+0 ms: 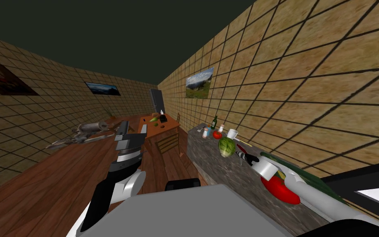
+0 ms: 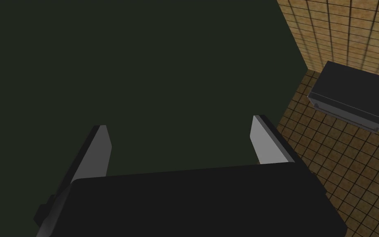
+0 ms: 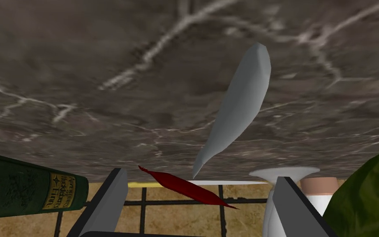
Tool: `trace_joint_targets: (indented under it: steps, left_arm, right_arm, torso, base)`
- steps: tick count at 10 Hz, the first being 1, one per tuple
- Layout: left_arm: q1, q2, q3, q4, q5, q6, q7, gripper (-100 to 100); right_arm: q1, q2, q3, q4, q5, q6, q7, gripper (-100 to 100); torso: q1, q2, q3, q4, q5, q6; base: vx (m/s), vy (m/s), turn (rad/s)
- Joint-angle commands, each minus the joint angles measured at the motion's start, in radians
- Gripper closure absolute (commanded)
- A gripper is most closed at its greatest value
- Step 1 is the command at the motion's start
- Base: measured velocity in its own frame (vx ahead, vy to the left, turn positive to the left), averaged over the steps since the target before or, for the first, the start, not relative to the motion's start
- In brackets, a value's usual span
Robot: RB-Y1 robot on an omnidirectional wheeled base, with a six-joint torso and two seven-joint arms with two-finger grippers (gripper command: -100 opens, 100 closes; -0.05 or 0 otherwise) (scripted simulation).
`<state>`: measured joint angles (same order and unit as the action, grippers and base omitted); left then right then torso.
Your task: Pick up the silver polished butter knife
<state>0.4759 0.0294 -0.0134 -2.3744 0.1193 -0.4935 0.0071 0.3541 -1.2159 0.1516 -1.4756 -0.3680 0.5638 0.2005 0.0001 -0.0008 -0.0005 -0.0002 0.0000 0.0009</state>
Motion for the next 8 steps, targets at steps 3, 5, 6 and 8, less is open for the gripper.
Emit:
trace_joint_targets:
  steps: [3,5,6,8]
  left_arm:
    - [0.000,0.000,0.000,0.000,0.000,0.000,0.000,0]
    - [0.000,0.000,0.000,0.000,0.000,0.000,0.000,0]
    - [0.000,0.000,0.000,0.000,0.000,0.000,0.000,0]
    - [0.000,0.000,0.000,0.000,0.000,0.000,0.000,0]
  right_arm:
    - [-0.008,-0.014,0.030,0.063,-0.022,0.034,-0.003,-100]
    - [-0.007,-0.012,0.024,0.051,-0.017,0.029,-0.003,0]
    - [-0.012,-0.020,0.045,0.057,-0.009,0.032,-0.037,-100]
    - [-0.021,-0.034,0.085,0.068,0.006,0.036,-0.096,-100]
  torso:
    - [0.000,0.000,0.000,0.000,0.000,0.000]
    - [0.000,0.001,0.000,0.000,0.000,0.000]
    - [0.000,0.002,0.001,0.000,0.000,0.000]
    - [-0.002,0.005,0.003,0.001,0.000,0.000]
  base:
    - [0.032,0.009,0.103]
    - [0.011,0.002,0.015]
    - [-0.025,-0.014,0.114]
    - [-0.059,-0.043,0.183]
